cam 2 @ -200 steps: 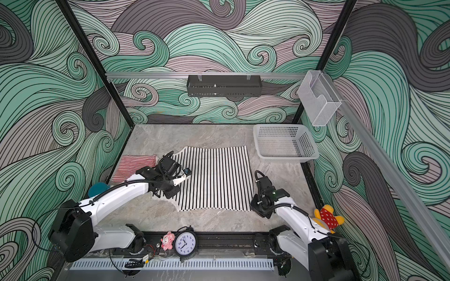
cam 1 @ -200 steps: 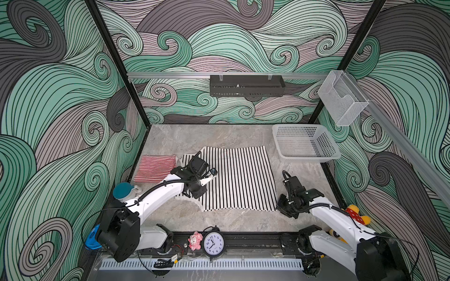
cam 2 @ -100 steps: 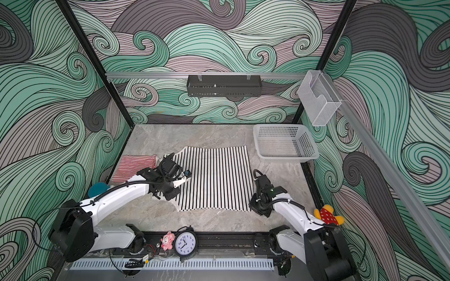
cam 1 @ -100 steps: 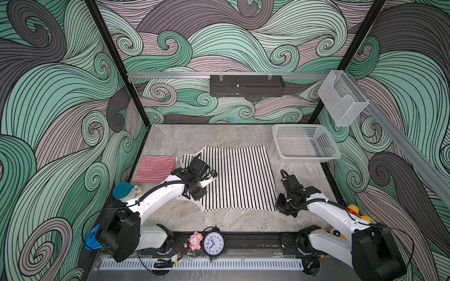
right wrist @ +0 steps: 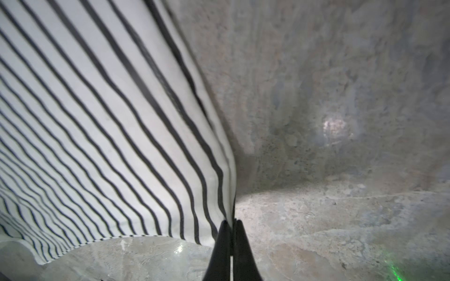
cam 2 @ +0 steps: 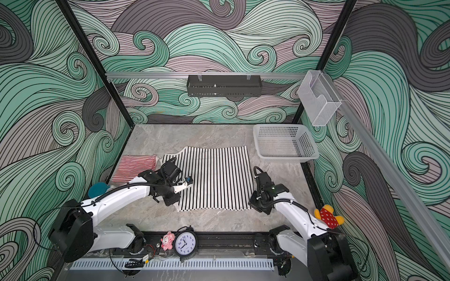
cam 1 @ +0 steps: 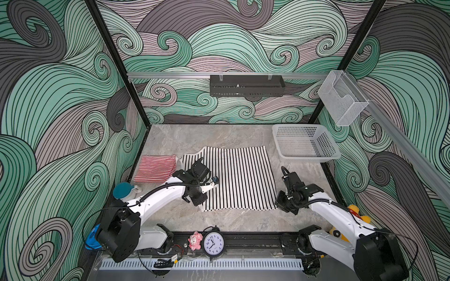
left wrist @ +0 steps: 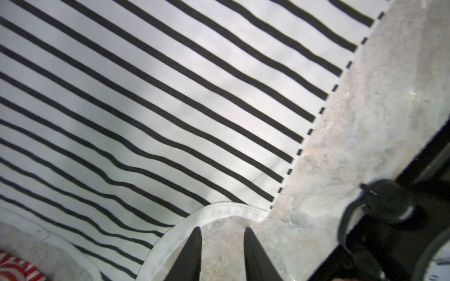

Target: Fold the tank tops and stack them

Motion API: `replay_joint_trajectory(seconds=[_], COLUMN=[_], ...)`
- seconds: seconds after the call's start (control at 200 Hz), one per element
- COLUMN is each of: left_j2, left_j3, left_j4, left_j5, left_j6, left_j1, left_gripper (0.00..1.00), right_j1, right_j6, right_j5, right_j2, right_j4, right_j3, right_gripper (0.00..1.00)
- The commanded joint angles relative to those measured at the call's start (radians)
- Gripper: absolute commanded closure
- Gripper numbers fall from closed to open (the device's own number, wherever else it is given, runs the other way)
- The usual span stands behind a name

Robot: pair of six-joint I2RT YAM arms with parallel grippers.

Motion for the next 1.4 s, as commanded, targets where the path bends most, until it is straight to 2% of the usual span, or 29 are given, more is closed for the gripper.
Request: replay_joint_trajectory(seconds=[0.0, 0.215, 0.461, 0.841, 1.146, 1.392], left_j2=[0.002, 0.054, 0.113, 0.197, 0.071, 0.149], left_j3=[-0.019, -0.045, -0.049, -0.035, -0.023, -0.019], left_j4=[-0.052, -0.029, -0.013, 0.023, -0.020, -0.001], left_j5=[0.078, 0.038, -0.008, -0.092, -0.077, -0.095], left_j6=[0.046, 0.039, 0.017, -0.010, 0.011, 0.012], left_j1=[-0.025, -0.070, -0.121, -0.166, -0.176, -0.176], left_gripper=[0.64, 0.64, 0.72, 0.72, 0.71, 0.70], right_j1=[0.004, 0.008, 0.016, 0.023, 0.023, 0.023], right_j6=[-0.017, -0.018, -0.018, -0.015, -0.018, -0.015], right_j5=[0.021, 0.019, 0.012, 0.006, 0.008, -0.003], right_j2=[-0.021, -0.027, -0.029, -0.023, -0.002, 0.020], right_j4=[-0.077, -0.083, -0.073, -0.058, -0.035, -0.011], right_j3=[0.044, 0.053, 0.055, 0.047, 0.039, 0.040], right_gripper=[1.00, 1.00, 1.00, 1.00, 1.00, 1.00])
